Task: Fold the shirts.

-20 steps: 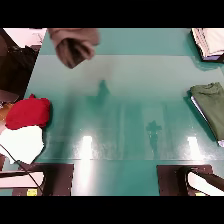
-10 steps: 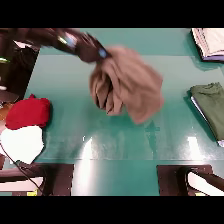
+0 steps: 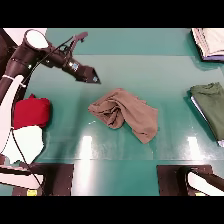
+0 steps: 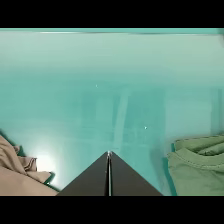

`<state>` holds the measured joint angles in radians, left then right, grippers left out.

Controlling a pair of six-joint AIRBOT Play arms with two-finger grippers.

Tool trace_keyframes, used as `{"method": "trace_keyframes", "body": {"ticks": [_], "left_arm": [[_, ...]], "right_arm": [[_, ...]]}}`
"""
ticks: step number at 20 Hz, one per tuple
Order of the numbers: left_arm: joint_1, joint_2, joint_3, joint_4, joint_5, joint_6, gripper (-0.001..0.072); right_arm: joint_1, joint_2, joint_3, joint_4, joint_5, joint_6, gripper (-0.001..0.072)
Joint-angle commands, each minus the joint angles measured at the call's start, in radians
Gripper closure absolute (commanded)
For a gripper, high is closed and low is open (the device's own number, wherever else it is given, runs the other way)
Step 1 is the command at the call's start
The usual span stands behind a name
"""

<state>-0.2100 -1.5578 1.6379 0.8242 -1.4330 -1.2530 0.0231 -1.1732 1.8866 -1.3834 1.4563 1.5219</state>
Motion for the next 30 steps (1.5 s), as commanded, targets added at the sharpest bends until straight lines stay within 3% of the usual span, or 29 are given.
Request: {"method": "trace_keyframes", "body": {"ticks": [1, 6, 9, 13, 17, 22, 23, 24, 26, 27, 28, 30], "left_arm": [[0.039, 0.042, -0.183, 0.053, -0.057, -0.023, 0.0179], [0.033, 0.155, -0.666, 0.030, 0.209, -0.022, 0.0178], [0.033, 0.181, -0.813, -0.037, 0.347, -0.021, 0.0178], [0.033, 0.180, -0.882, -0.220, 0.478, 0.058, 0.0178], [0.018, 0.176, -0.882, -0.235, 0.564, 0.056, 0.0178], [-0.100, 0.165, -0.879, -0.265, 0.719, 0.047, 0.0180], [-0.115, 0.162, -0.875, -0.267, 0.732, 0.040, 0.0250], [-0.127, 0.161, -0.868, -0.273, 0.742, 0.038, 0.0403], [-0.133, 0.162, -0.846, -0.284, 0.745, 0.038, 0.0421], [-0.132, 0.162, -0.831, -0.283, 0.732, 0.039, 0.0604], [-0.131, 0.165, -0.810, -0.281, 0.713, 0.049, 0.0681], [-0.131, 0.171, -0.747, -0.260, 0.664, 0.049, 0.0679]], "right_arm": [[0.000, -0.001, 0.001, 0.000, 0.001, -0.005, 0.0695], [0.000, -0.002, 0.001, 0.001, 0.006, -0.005, 0.0694], [0.000, -0.002, 0.001, 0.001, 0.006, -0.005, 0.0695], [0.000, -0.002, 0.001, 0.004, 0.010, -0.005, 0.0694], [0.000, -0.002, 0.001, 0.004, 0.013, -0.005, 0.0695], [0.000, -0.002, 0.001, 0.004, 0.014, -0.005, 0.0695], [0.000, -0.002, 0.001, 0.004, 0.015, -0.004, 0.0695], [0.000, -0.002, 0.001, 0.004, 0.019, -0.004, 0.0695], [0.000, -0.002, 0.001, 0.004, 0.032, -0.004, 0.0694], [0.000, -0.002, 0.001, 0.005, 0.045, -0.004, 0.0695], [0.000, -0.002, 0.000, 0.005, 0.061, -0.004, 0.0695], [0.001, -0.002, -0.003, 0.006, 0.102, -0.004, 0.0694]]}}
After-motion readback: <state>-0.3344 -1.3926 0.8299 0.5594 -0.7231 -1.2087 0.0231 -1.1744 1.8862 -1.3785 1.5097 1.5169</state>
